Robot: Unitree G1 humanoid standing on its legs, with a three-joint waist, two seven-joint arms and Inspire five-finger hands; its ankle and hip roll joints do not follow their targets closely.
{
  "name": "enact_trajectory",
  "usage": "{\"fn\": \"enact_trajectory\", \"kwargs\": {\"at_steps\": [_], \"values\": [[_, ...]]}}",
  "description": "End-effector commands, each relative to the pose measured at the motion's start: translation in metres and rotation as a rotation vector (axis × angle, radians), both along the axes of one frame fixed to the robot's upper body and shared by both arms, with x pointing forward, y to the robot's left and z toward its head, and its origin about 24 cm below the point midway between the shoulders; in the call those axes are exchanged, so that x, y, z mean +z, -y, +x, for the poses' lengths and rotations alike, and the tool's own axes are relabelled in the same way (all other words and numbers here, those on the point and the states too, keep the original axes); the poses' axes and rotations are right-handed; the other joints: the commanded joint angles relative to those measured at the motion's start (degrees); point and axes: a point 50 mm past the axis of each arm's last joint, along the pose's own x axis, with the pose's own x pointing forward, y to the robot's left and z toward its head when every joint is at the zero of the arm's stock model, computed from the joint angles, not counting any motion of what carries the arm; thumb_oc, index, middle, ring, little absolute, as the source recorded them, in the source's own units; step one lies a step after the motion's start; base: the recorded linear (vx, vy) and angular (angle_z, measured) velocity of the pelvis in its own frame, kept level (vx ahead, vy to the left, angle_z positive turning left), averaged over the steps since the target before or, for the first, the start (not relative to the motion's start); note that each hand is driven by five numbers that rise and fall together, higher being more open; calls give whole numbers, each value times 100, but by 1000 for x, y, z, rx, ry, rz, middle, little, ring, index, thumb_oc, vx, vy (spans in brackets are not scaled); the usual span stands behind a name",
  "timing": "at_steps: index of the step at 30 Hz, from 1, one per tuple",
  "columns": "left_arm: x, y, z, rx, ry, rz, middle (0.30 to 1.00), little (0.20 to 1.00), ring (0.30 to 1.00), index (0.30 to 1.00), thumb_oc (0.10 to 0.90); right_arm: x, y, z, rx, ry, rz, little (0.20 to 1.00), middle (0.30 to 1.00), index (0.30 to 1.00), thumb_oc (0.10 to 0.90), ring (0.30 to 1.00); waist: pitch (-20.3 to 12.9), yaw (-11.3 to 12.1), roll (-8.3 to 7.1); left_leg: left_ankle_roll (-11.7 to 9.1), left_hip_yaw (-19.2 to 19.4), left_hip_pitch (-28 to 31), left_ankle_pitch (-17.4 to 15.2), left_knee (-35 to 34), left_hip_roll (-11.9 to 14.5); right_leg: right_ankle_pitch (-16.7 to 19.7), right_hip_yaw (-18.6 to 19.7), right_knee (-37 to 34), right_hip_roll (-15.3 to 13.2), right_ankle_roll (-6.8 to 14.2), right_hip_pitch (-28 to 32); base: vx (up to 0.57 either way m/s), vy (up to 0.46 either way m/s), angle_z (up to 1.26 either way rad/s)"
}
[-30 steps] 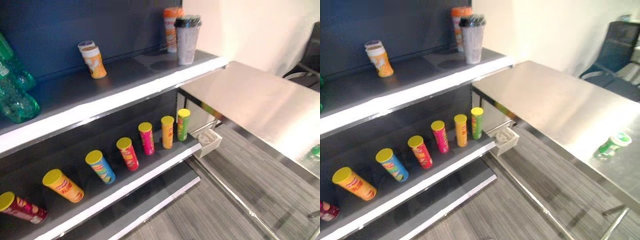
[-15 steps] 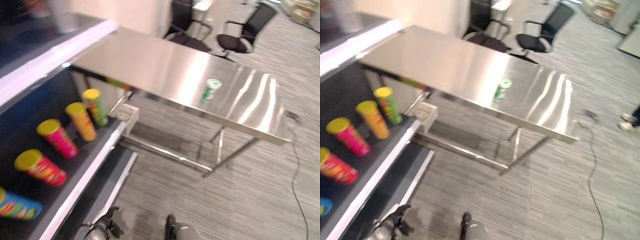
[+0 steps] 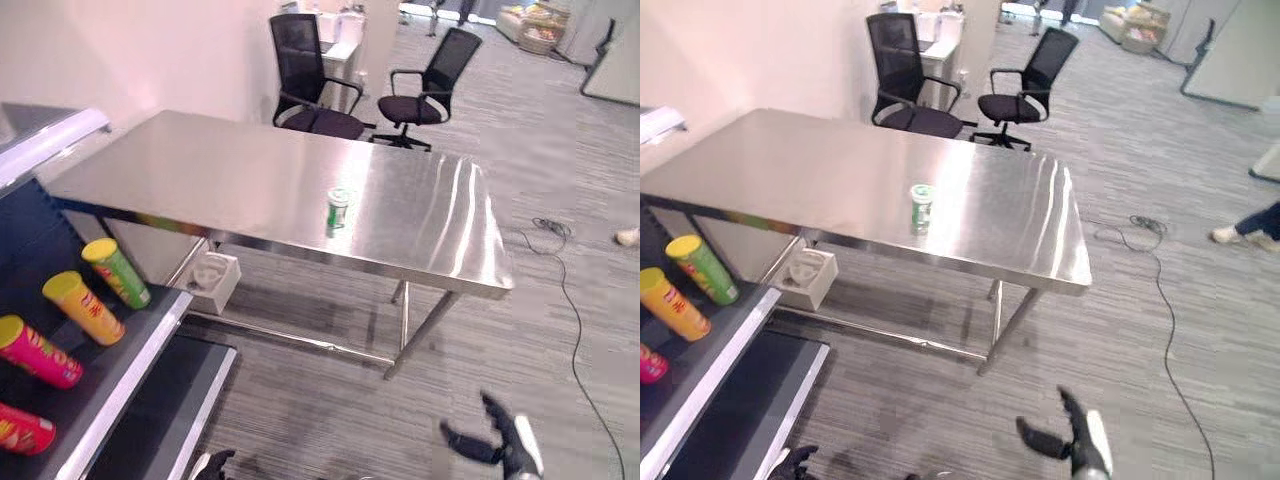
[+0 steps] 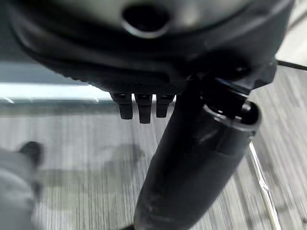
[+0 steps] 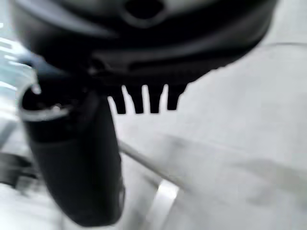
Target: Put the goods on the table back onto the shelves and tidy them up.
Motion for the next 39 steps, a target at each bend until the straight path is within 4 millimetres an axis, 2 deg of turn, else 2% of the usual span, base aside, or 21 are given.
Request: {"fn": "enact_trajectory", "kwargs": {"at_steps": [1, 2, 5, 6, 7, 10, 11, 12, 15, 19, 22, 23, 25, 26, 28, 30, 32, 33, 34, 37, 39], "values": [[7, -1, 17, 55, 123, -4, 900, 900, 900, 900, 800, 59, 2, 25, 116, 296, -133, 900, 900, 900, 800, 900, -111, 194, -174, 455, -852, -545, -607, -281, -856, 638, 1225, -1144, -165, 1274, 808, 71, 33, -74], [5, 4, 12, 31, 118, -21, 900, 900, 900, 900, 800, 91, 0, 32, 204, 404, -228, 900, 900, 900, 800, 900, -112, 228, -92, 519, -1156, -506, -579, -577, -1143, 641, 1506, -1156, -42, 1274, 838, 53, 31, -93], [5, 7, 14, -57, 108, -24, 900, 900, 900, 900, 800, 140, -17, 39, 403, 567, -249, 900, 900, 900, 800, 900, -45, 314, -74, 547, -1345, -808, -270, -815, -1350, 616, 1641, -1201, 3, 1245, 908, 61, -6, -98], [7, 12, 27, -170, 105, -34, 900, 900, 900, 900, 800, 178, -42, 47, 720, 615, -185, 900, 900, 900, 800, 900, 175, 488, -127, 514, -1559, -1386, -36, -871, -1434, 515, 1743, -1127, 99, 1206, 1044, 86, -12, -70], [5, 10, 24, -187, 70, -43, 900, 900, 900, 900, 800, 191, -52, 49, 865, 575, -184, 900, 900, 900, 800, 900, 200, 509, -63, 494, -1517, -1280, 13, -1142, -1432, 410, 1818, -970, 225, 1209, 1067, 132, 34, -34], [4, 15, 22, -211, 54, -65, 900, 900, 900, 900, 800, 208, -64, 48, 993, 580, -225, 900, 900, 900, 800, 900, 92, 423, 3, 565, -1514, -1004, 97, -1417, -1528, 290, 1959, -801, 288, 1218, 1034, 136, 100, -68], [4, 15, 23, -210, 54, -65, 900, 900, 900, 900, 800, 209, -64, 48, 993, 581, -225, 900, 900, 900, 800, 900, 83, 432, 15, 561, -1507, -1021, 116, -1422, -1511, 314, 1967, -809, 304, 1213, 1014, 223, 123, -39], [4, 23, 26, -271, 67, -80, 900, 900, 900, 900, 800, 231, -63, 50, 991, 670, -274, 900, 900, 900, 800, 900, -63, 291, 58, 599, -1336, -830, 107, -1583, -1564, 287, 2050, -780, 262, 1265, 970, 200, 115, 5], [2, 37, 23, -327, 60, -119, 900, 900, 900, 900, 800, 254, -53, 58, 892, 811, -394, 900, 900, 900, 800, 900, -114, 198, 156, 680, -1218, -712, -20, -1611, -1662, 242, 2196, -743, 190, 1339, 941, 151, 128, -25], [2, 48, 28, -333, 84, -142, 900, 900, 900, 900, 800, 273, -39, 68, 668, 1029, -514, 900, 900, 900, 800, 900, -135, 314, 301, 829, -1204, -633, -186, -1643, -1836, 105, 2248, -581, 25, 1408, 925, 150, 143, -9], [3, 50, 32, -358, 90, -135, 900, 900, 900, 900, 800, 280, -38, 66, 605, 1101, -565, 900, 900, 900, 800, 900, -94, 401, 346, 909, -1305, -617, -241, -1646, -1901, 44, 2121, -163, -77, 1447, 789, 83, 70, 14], [4, 51, 35, -378, 92, -130, 900, 900, 900, 900, 800, 280, -36, 67, 577, 1113, -586, 900, 900, 900, 800, 900, -68, 434, 353, 946, -1356, -585, -271, -1646, -1929, 130, 2045, 147, -122, 1498, 654, 66, 57, 27], [5, 49, 37, -403, 91, -111, 900, 900, 900, 900, 800, 283, -36, 69, 546, 1142, -622, 900, 900, 900, 800, 900, 66, 429, 291, 1057, -1482, -433, -351, -1646, -2060, 594, 1925, 1026, -261, 1688, 278, 63, 57, 65], [6, 48, 41, -441, 93, -90, 900, 900, 900, 900, 800, 282, -32, 74, 506, 1150, -605, 900, 900, 900, 800, 900, 260, 416, 355, 1125, -1698, -232, -410, -1646, -2065, 913, 1885, 2111, -201, 1560, -280, 34, 30, 80], [7, 48, 44, -465, 98, -86, 900, 900, 900, 900, 800, 275, -28, 78, 493, 1135, -519, 900, 900, 900, 800, 900, 286, 421, 353, 1090, -1784, -169, -472, -1646, -2084, 779, 1945, 2229, -271, 1463, -490, 67, -26, 81], [7, 48, 44, -472, 98, -86, 900, 900, 900, 900, 800, 273, -26, 79, 489, 1129, -475, 900, 900, 900, 800, 900, 282, 416, 349, 1067, -1812, -184, -479, -1646, -2084, 737, 1966, 2092, -312, 1434, -562, 53, -61, 53], [8, 51, 48, -490, 107, -90, 900, 900, 900, 900, 800, 266, -19, 81, 469, 1107, -381, 900, 900, 900, 800, 900, 285, 395, 396, 993, -1938, -218, -523, -1646, -2055, 579, 2054, 1496, -363, 1431, -622, 122, -247, 35], [8, 48, 48, -492, 105, -80, 900, 900, 900, 900, 800, 247, -2, 80, 391, 1041, -239, 900, 900, 900, 800, 900, 181, 183, 310, 872, -2248, -165, -709, -1646, -2161, 1114, 2830, -618, -247, 1769, -400, 236, -432, 120], [8, 46, 46, -497, 100, -70, 900, 900, 900, 900, 800, 236, 2, 82, 374, 1004, -182, 900, 900, 900, 800, 900, 95, 168, 264, 849, -2284, -107, -783, -1646, -2143, 1273, 2909, -1077, -348, 1819, -297, 235, -433, 107], [6, 43, 40, -477, 80, -64, 900, 900, 900, 900, 800, 225, 5, 79, 362, 963, -114, 900, 900, 900, 800, 900, -65, 197, 177, 826, -2294, -32, -802, -1646, -2122, 1348, 2874, -1325, -471, 1832, -50, 85, -168, 34], [4, 44, 36, -446, 75, -71, 900, 900, 900, 900, 800, 220, 8, 80, 358, 940, -80, 900, 900, 900, 800, 900, -195, 263, 163, 743, -2239, 52, -784, -1646, -1966, 1347, 2791, -1438, -468, 1809, 127, 79, -190, 60]]}}
